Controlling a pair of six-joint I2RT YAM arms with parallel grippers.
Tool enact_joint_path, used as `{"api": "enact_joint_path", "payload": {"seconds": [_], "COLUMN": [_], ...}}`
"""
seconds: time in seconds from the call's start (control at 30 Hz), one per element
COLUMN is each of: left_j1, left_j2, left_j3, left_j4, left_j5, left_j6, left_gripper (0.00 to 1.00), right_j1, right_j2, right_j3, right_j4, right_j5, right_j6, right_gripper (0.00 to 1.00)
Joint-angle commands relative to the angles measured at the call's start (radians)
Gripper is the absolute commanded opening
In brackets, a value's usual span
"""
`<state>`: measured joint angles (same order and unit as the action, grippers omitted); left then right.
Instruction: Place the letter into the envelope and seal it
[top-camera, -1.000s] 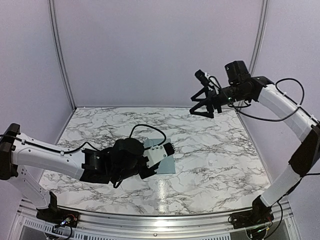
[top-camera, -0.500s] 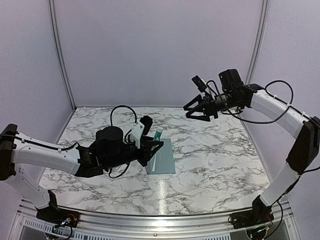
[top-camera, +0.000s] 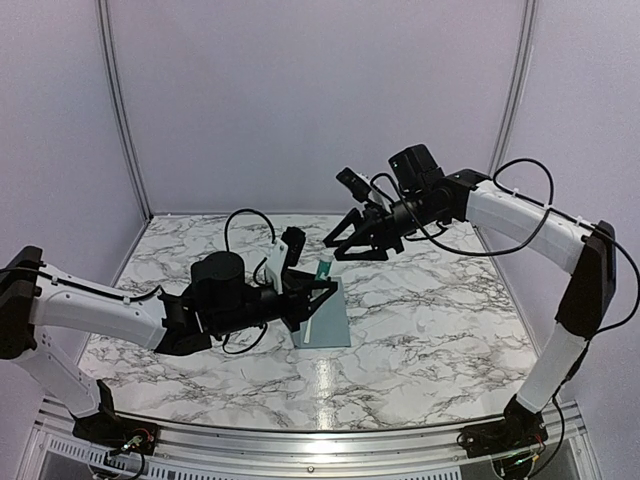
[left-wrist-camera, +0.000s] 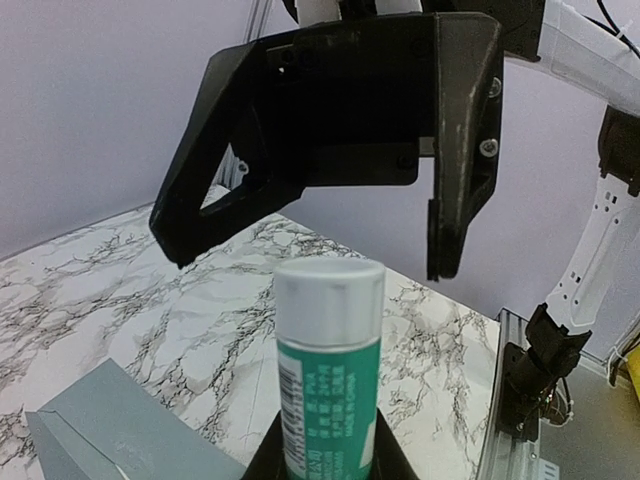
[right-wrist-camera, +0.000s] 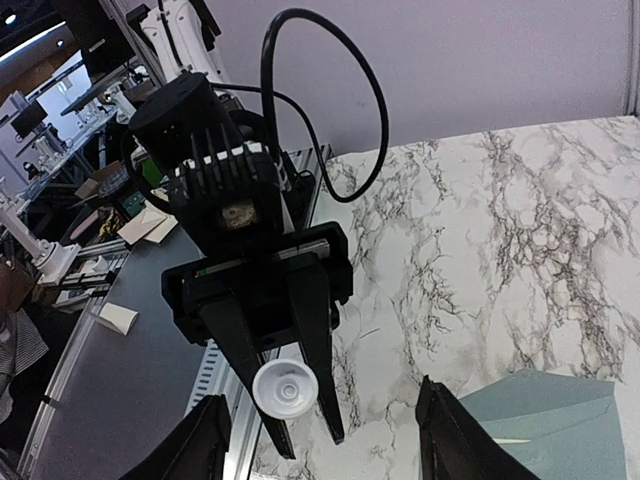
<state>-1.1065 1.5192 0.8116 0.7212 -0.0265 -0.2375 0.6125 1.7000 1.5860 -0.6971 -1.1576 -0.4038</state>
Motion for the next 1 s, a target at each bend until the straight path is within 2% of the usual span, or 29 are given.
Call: {"api": "enact_joint_path", "payload": {"seconds": [0.0,0.17,0.47,0.8,0.97], "left_j1": [0.007,0.008,0.010,0.011,0.011], "left_j2": [0.018,0.033,0.059,0.059,0.065], "left_j3": [0.024,0.030,0.043,0.034,0.034], "left_j4": [0.081,0.104,0.144,0.190,0.202], "left_j5": [0.049,0.055,0.061,0.054,0.053], "left_j6": [-0.033,-0.047,-0.066,-0.080,-0.084], "left_gripper": [0.18,0.18,0.18,0.19,0.19], "right_j1": [0.031,0.053,0.064,0.070,0.071], "right_j2": [0.031,0.033,0.033,0.037,0.041], "right_j3": [0.064,0.056,0.034,0.010,0.009], "right_j4": [-0.050,-0.055,-0.051,-0.025,-0.018], "right_j5": [-0.059,-0.078,-0.101,-0.083,-0.086], "right_j6": [-0.025,-0.032,-0.024,0.007,0.018], "right_gripper": [0.59,0.55,0.37,0.36,0.30]}}
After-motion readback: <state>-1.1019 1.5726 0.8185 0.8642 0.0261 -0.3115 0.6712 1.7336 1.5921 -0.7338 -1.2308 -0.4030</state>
